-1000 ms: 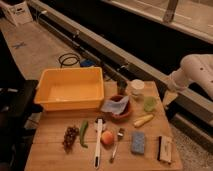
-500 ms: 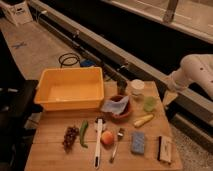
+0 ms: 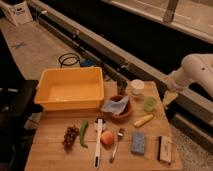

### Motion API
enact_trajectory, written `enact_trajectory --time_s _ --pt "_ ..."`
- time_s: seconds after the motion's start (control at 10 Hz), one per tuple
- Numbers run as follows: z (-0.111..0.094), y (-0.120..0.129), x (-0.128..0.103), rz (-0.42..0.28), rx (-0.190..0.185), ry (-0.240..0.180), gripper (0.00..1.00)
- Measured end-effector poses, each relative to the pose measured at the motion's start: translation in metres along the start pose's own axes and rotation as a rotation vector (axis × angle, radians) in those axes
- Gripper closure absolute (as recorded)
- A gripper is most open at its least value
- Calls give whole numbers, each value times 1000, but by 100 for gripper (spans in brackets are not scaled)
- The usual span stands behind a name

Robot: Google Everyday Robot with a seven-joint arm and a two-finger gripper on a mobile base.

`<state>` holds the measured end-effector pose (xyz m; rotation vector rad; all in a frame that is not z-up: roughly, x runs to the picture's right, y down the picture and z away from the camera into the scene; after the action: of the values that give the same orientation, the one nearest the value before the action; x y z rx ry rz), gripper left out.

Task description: Place grapes in plastic cup

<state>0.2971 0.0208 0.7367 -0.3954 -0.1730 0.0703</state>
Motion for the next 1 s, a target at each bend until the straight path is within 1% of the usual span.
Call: enact_trajectory --time_s 0.2,0.3,0.4,0.5,0.6,0.8,1.0 --pt "4 12 -49 -113 -22 -28 20" --pt "7 22 -77 -180 -37 -46 20" --pt "9 34 -100 -250 -52 -66 20" --pt "9 44 -115 -301 -63 -79 20" --pt "10 47 -121 -317 -66 -85 20" --pt "9 47 -119 -314 -65 -82 20" --pt "9 43 -120 -311 -57 -64 20"
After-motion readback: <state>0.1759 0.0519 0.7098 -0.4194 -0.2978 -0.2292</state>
